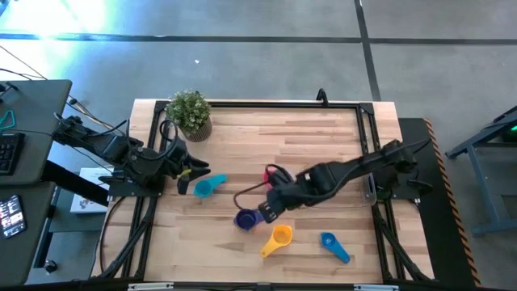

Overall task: Nest measuring cups in basket
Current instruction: Stack the yellow measuring cup on top of the purple measuring cup

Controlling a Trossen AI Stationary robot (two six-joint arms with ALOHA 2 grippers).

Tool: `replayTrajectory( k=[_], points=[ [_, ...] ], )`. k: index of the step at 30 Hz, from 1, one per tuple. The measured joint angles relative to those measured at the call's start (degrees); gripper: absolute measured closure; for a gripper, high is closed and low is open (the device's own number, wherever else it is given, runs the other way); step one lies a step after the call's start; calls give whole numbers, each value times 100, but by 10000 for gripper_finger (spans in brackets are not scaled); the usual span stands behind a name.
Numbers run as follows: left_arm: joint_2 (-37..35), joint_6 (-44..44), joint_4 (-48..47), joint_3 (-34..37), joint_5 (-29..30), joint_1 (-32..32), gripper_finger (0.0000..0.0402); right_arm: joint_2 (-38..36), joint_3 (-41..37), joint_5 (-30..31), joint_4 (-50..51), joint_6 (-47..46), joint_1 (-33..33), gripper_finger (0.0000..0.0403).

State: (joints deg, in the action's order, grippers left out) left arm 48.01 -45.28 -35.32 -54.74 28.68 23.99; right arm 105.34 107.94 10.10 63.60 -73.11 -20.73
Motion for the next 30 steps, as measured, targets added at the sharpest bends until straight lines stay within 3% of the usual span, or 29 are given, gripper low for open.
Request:
replayTrajectory(
  k=[11,30],
  points=[
    [0,206,-18,0,-309,-2,287,303,-4,195,699,-2622,-634,311],
    [-1,79,-43,0,-309,-2,287,1340,-7,84,802,-4551,-1166,311]
  ],
)
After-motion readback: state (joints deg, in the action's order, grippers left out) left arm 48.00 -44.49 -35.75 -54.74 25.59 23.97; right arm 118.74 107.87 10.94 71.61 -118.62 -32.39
